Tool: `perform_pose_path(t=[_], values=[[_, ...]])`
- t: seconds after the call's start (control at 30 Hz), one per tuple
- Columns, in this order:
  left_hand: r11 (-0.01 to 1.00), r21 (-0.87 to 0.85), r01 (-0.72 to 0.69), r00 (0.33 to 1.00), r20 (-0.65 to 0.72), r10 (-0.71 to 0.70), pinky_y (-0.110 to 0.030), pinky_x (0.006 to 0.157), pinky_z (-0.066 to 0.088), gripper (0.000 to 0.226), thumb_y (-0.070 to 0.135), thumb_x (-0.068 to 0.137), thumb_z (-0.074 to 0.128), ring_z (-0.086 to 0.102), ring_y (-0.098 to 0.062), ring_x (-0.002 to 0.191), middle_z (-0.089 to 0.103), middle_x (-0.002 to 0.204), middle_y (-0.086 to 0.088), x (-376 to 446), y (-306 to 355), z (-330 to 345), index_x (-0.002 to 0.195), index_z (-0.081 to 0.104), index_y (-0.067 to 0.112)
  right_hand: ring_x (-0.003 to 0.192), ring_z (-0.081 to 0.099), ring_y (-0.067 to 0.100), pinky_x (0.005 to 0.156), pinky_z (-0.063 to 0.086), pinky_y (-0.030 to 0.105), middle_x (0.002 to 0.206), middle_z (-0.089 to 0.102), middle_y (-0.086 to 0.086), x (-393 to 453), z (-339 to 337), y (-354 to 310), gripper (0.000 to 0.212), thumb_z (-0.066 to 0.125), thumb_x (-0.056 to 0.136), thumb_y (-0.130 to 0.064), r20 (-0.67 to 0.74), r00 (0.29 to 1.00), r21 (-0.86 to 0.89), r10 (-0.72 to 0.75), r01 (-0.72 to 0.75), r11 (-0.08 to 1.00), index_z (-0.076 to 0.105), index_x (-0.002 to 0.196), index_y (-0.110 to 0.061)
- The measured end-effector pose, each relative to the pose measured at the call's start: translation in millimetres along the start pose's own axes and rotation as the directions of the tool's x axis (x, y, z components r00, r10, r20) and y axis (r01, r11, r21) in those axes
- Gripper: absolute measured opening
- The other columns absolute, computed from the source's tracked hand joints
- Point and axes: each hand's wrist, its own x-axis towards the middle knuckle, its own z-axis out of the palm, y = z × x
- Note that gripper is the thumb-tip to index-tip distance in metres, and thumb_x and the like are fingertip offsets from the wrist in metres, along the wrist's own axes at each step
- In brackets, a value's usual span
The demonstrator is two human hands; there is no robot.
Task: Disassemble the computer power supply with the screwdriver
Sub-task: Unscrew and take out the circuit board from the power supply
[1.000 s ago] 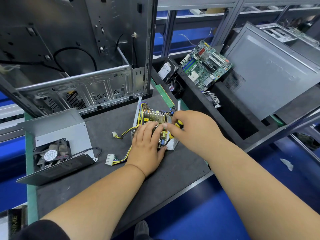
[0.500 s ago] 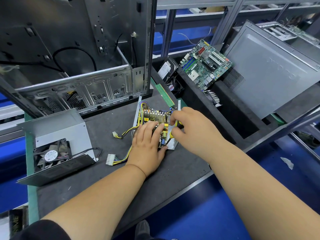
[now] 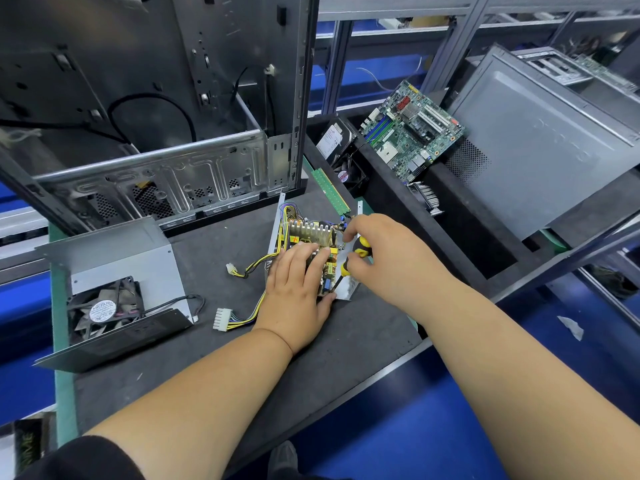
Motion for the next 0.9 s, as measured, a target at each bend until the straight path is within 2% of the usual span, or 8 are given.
perform_pose_path(t=[0.17,0.23,0.33,0.5,0.6,0.77,0.83,0.9], values=[[1.0,-0.004,-0.005,1.0,-0.015,0.005,-0.035,0.119,0.008,0.078,0.033,0.071,0.079,0.03,-0.027,0.133,0.044,0.138,-0.006,0,0,0,0.139,0.046,0.016,0.089,0.055,0.022,0.075,0.046,0.036,0.095,0.051,0.001,-1,2,-1,0.02,0.061,0.087,-0.014,0.012,0.999,0.027,-0.04,0.04,0.999,0.066,0.106,-0.017],[1.0,-0.004,-0.005,1.0,-0.015,0.005,-0.037,0.117,0.012,0.078,0.032,0.071,0.08,0.031,-0.028,0.133,0.045,0.138,-0.007,0,0,0,0.139,0.046,0.016,0.09,0.055,0.023,0.076,0.045,0.037,0.093,0.054,0.001,-1,3,0,0.017,0.061,0.092,-0.025,-0.006,0.997,-0.018,-0.075,0.074,0.997,0.066,0.106,-0.016],[1.0,-0.004,-0.011,1.0,-0.019,0.01,-0.039,0.116,0.015,0.079,0.032,0.07,0.08,0.031,-0.029,0.132,0.044,0.139,-0.007,0,0,0,0.139,0.044,0.016,0.086,0.055,0.021,0.073,0.045,0.036,0.091,0.062,-0.001,3,1,1,0.028,0.052,0.098,-0.046,-0.003,0.998,-0.141,-0.068,0.067,0.988,0.064,0.103,-0.021],[1.0,0.003,-0.017,1.0,-0.023,0.017,-0.04,0.115,0.016,0.077,0.032,0.069,0.081,0.032,-0.029,0.131,0.047,0.137,-0.009,0,0,-1,0.137,0.05,0.013,0.077,0.054,0.021,0.065,0.042,0.036,0.086,0.063,-0.001,6,0,2,0.022,0.06,0.095,-0.033,0.011,1.0,-0.066,0.011,-0.01,0.998,0.058,0.113,-0.02],[1.0,-0.003,-0.013,1.0,-0.007,0.013,-0.039,0.117,0.013,0.077,0.032,0.07,0.081,0.032,-0.029,0.132,0.05,0.137,-0.01,0,0,-2,0.138,0.05,0.013,0.073,0.051,0.019,0.059,0.037,0.034,0.079,0.051,-0.009,1,3,2,0.026,0.066,0.091,-0.027,-0.026,0.999,-0.036,0.041,-0.042,0.998,0.05,0.111,-0.02],[1.0,-0.026,-0.008,1.0,0.007,0.008,-0.034,0.119,0.004,0.076,0.032,0.07,0.081,0.033,-0.028,0.132,0.052,0.135,-0.011,2,1,-5,0.137,0.052,0.012,0.087,0.052,0.019,0.077,0.048,0.04,0.096,0.051,-0.004,-6,4,-1,0.018,0.066,0.086,-0.019,-0.016,0.998,0.013,0.059,-0.059,0.998,0.051,0.094,-0.025],[1.0,-0.029,-0.009,1.0,0.009,0.009,-0.035,0.119,0.005,0.077,0.031,0.07,0.081,0.033,-0.028,0.132,0.051,0.135,-0.011,1,1,-4,0.137,0.052,0.011,0.089,0.052,0.02,0.077,0.046,0.039,0.096,0.052,-0.002,-8,5,-2,0.011,0.063,0.089,-0.024,-0.004,0.999,-0.037,0.04,-0.04,0.999,0.055,0.094,-0.021],[1.0,-0.03,-0.007,1.0,0.008,0.007,-0.035,0.119,0.006,0.077,0.031,0.07,0.081,0.034,-0.028,0.132,0.051,0.136,-0.011,1,1,-4,0.137,0.051,0.012,0.086,0.053,0.019,0.073,0.045,0.037,0.09,0.056,-0.002,-10,5,-3,0.018,0.06,0.092,-0.039,-0.003,0.999,-0.07,0.037,-0.037,0.997,0.056,0.093,-0.021]])
